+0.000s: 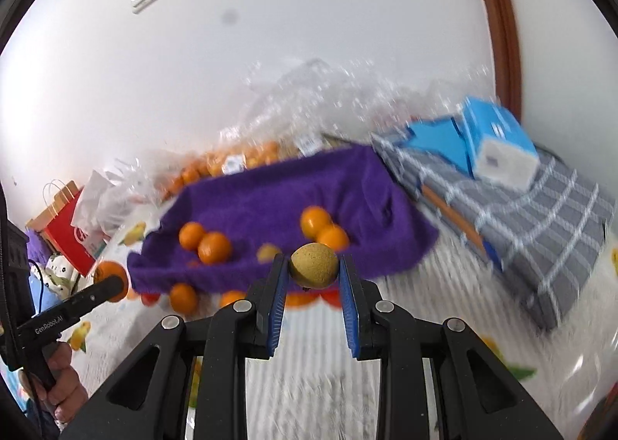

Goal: Organize fruits
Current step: 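Carry both held fruits over the towel and release them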

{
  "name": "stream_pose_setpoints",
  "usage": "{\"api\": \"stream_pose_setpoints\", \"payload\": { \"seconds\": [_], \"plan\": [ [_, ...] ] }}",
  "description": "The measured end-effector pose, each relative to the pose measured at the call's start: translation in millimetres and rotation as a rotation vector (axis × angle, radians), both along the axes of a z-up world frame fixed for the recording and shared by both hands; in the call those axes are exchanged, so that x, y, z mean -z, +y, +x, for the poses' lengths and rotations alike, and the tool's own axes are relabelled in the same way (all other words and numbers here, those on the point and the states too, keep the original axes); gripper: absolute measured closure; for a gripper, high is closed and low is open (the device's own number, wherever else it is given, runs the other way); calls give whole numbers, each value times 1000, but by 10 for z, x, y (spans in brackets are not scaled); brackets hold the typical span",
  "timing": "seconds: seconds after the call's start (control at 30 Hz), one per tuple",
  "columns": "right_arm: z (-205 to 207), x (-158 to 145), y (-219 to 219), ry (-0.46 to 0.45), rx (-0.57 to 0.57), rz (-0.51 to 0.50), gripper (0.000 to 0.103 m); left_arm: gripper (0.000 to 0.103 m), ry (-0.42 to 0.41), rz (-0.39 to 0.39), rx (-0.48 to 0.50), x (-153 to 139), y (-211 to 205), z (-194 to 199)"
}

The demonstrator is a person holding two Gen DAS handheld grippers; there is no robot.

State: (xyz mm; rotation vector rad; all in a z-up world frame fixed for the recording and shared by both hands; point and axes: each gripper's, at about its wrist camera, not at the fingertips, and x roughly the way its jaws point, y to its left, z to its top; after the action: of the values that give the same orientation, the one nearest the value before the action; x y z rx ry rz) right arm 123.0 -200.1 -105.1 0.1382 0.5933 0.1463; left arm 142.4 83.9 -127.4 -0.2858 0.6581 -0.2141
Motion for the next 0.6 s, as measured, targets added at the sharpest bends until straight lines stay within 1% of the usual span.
{"api": "stream_pose_setpoints", "payload": {
  "seconds": [0.13,0.27,0.4,0.43,0.47,0.5,0.53,0.57,0.6],
  "plan": [
    [221,-138,123,-39,-16,-39,77,63,-20,10,-39,-148,67,239],
    [479,-186,209,-57,-26,-49,77,63,-34,9,-55,-176,31,502],
    [750,-20,257,-21,-27,-28,77,63,-15,-29,-44,6,7,708],
    [777,55,257,-14,-24,-25,77,63,-7,-29,-43,61,10,719],
    [798,144,248,-7,-23,-17,77,63,28,-11,-48,123,5,759],
    [825,213,236,6,-24,-9,77,63,39,-5,-43,154,5,765],
    [880,280,246,47,-14,-24,77,63,42,-4,-36,178,5,778],
    [908,308,267,61,-8,-41,77,63,55,0,-43,202,5,802],
    [909,330,287,49,-10,-46,77,63,61,-6,-48,216,10,811]
  ]
}}
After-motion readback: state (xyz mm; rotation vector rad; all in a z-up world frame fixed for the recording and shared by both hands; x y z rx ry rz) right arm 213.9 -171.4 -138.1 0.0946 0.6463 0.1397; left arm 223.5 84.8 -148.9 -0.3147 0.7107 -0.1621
